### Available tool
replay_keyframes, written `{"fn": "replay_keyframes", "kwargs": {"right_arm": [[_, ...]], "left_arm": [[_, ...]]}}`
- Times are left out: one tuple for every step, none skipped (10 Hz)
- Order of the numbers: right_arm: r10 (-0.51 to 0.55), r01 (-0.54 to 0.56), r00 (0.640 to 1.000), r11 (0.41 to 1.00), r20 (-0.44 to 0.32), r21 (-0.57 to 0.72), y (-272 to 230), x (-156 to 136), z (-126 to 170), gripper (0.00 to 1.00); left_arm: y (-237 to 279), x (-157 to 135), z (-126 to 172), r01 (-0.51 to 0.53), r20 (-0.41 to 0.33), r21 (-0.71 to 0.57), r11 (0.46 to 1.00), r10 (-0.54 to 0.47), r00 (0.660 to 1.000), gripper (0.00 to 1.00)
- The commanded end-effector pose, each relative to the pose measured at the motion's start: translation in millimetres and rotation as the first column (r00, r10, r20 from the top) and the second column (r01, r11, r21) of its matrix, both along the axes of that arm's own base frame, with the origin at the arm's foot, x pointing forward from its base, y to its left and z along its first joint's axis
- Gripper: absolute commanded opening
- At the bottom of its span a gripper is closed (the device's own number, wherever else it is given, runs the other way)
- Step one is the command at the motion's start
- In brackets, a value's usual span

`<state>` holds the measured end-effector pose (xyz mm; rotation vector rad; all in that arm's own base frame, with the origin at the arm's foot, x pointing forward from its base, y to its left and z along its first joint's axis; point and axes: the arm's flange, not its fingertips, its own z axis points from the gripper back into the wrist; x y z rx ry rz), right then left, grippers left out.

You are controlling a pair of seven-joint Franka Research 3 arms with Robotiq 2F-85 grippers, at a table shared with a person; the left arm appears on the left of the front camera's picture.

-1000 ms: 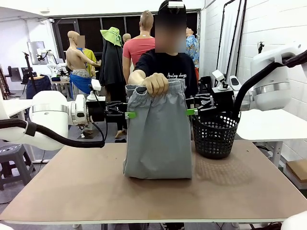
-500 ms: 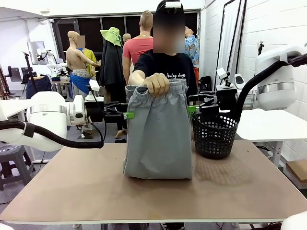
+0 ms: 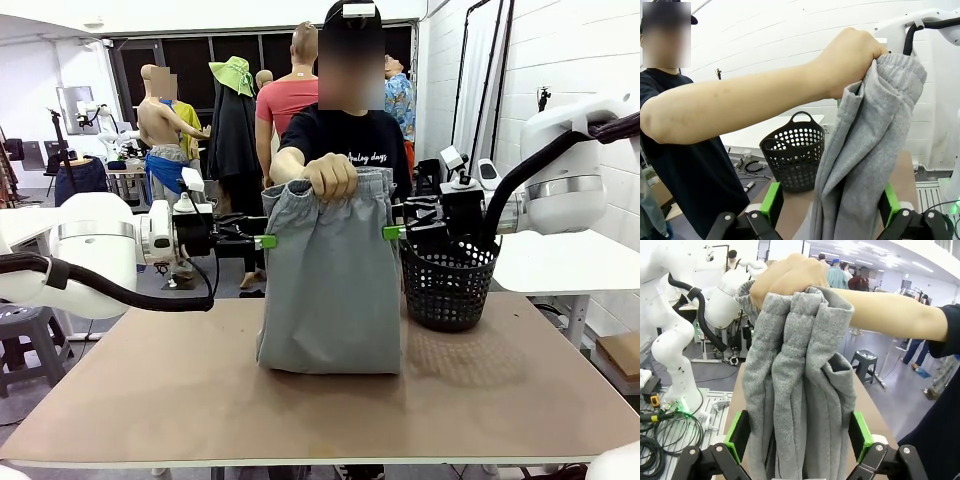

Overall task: Fold the training pants.
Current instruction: Release the ends of the Training pants and then grab the overlapped ends.

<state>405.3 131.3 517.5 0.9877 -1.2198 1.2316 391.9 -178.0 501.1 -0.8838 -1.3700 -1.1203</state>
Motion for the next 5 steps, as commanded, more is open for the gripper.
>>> {"fn": "replay_keyframes", "kwargs": {"right_arm": [[0.005,-0.005,1.000,1.000,-0.030,0.006,4.1,-2.0,-1.7,1.00],[0.030,-0.030,0.998,1.000,-0.049,0.008,9.0,-1.4,-4.8,1.00],[0.061,-0.060,0.995,0.998,-0.073,0.014,10.7,-2.1,-6.2,1.00],[0.075,-0.075,0.994,0.997,-0.085,0.006,9.6,-4.3,-6.0,1.00],[0.074,-0.074,0.993,0.997,-0.090,0.004,9.1,-5.4,-5.6,1.00]], "left_arm": [[-3.9,-3.4,-4.8,-0.018,0.031,-0.022,1.000,0.018,0.999,1.00],[-4.2,-2.4,-4.5,-0.014,0.033,-0.017,1.000,0.015,0.999,1.00],[-3.8,-2.5,-4.6,0.005,0.032,-0.015,1.000,-0.004,0.999,1.00],[-4.0,-3.9,-3.8,0.018,0.035,-0.010,1.000,-0.018,0.999,1.00],[-5.1,-5.2,-1.8,0.036,0.037,-0.004,0.999,-0.036,0.999,1.00]]}}
